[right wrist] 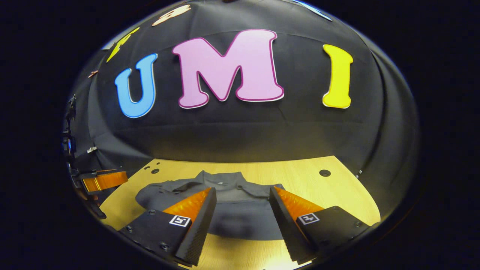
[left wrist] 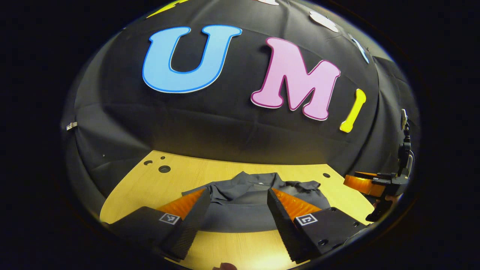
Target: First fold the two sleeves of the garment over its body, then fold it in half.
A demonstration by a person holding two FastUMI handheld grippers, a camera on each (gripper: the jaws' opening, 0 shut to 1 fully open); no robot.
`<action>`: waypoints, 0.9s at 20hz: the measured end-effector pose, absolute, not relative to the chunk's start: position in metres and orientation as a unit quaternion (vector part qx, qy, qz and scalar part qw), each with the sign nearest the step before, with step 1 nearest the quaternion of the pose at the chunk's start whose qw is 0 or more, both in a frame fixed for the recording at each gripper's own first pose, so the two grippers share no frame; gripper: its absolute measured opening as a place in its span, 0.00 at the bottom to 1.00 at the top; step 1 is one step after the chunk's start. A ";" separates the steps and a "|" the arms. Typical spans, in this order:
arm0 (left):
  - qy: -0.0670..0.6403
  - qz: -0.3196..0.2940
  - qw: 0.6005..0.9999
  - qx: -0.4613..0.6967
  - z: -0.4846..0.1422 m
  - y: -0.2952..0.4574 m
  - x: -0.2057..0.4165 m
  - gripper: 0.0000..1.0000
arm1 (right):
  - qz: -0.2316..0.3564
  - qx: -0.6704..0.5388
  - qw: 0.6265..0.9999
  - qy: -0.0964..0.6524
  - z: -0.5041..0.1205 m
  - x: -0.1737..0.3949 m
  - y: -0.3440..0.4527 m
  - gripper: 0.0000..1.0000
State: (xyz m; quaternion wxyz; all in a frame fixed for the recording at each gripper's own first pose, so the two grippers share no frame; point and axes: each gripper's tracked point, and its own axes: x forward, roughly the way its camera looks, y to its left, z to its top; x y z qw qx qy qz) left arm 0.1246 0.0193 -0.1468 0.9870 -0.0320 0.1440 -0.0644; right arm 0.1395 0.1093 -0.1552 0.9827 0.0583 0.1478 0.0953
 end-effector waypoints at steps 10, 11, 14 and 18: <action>0.171 -0.054 0.984 -0.020 -0.153 0.021 0.035 0.96 | 0.137 0.067 0.974 0.168 -0.148 0.067 0.133 0.88; 0.178 -0.051 0.983 -0.023 -0.159 0.021 0.029 0.96 | 0.137 0.070 0.973 0.174 -0.151 0.063 0.132 0.88; 0.193 -0.044 0.980 -0.031 -0.171 0.021 0.016 0.96 | 0.136 0.060 0.968 0.204 -0.169 0.051 0.128 0.88; 0.200 -0.032 0.978 -0.041 -0.181 0.021 0.013 0.96 | 0.151 0.050 0.962 0.221 -0.179 0.043 0.130 0.88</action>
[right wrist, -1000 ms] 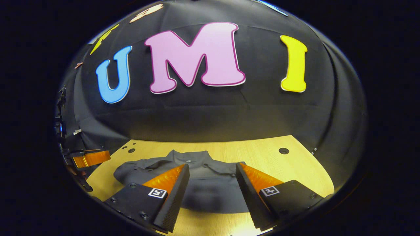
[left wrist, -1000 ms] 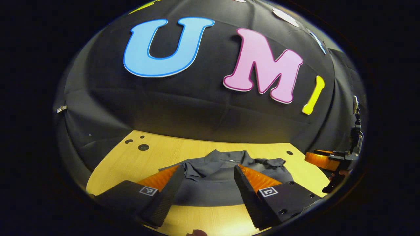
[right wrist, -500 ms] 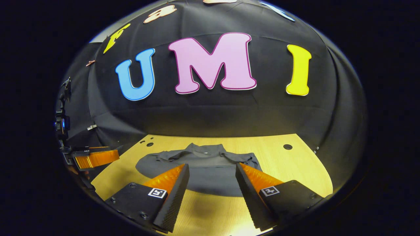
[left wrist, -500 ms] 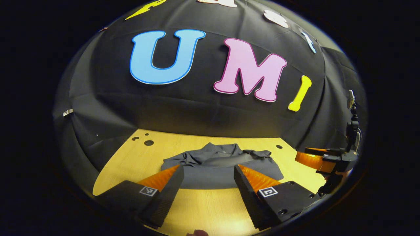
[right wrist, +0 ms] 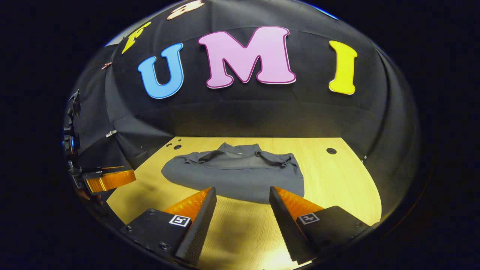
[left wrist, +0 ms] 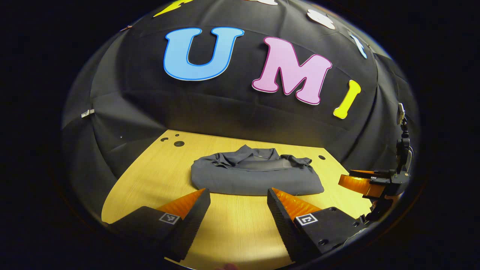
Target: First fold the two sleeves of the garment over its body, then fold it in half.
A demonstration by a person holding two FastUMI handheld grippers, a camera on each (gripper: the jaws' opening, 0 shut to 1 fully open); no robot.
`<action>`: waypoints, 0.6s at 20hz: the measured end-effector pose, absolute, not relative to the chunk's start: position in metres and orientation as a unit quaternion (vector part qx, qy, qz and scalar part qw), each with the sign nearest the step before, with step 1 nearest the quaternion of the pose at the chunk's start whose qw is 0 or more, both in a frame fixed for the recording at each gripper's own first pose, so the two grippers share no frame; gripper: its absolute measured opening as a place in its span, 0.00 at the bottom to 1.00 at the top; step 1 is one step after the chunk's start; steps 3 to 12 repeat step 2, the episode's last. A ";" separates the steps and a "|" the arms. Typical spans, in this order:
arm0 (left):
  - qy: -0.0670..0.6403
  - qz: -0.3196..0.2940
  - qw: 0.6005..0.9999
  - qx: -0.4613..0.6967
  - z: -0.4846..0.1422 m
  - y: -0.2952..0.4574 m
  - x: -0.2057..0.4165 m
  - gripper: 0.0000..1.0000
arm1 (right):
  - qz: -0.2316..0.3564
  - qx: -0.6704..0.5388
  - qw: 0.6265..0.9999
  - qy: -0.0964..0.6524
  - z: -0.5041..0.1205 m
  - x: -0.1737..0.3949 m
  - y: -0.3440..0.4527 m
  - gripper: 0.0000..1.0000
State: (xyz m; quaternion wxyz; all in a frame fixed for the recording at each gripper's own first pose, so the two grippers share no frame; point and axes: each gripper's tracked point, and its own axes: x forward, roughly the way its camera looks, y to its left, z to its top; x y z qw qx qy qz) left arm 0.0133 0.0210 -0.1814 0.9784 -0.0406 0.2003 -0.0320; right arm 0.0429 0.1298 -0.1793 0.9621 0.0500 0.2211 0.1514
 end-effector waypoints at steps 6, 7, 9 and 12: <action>0.206 -0.022 0.977 -0.042 -0.186 0.024 0.013 0.96 | 0.163 0.045 0.960 0.223 -0.182 0.042 0.132 0.88; 0.206 -0.022 0.977 -0.042 -0.186 0.024 0.013 0.96 | 0.163 0.045 0.960 0.223 -0.182 0.042 0.132 0.88; 0.206 -0.022 0.977 -0.042 -0.186 0.024 0.013 0.96 | 0.163 0.045 0.960 0.223 -0.182 0.042 0.132 0.88; 0.206 -0.022 0.977 -0.042 -0.186 0.024 0.013 0.96 | 0.163 0.045 0.960 0.223 -0.182 0.042 0.132 0.88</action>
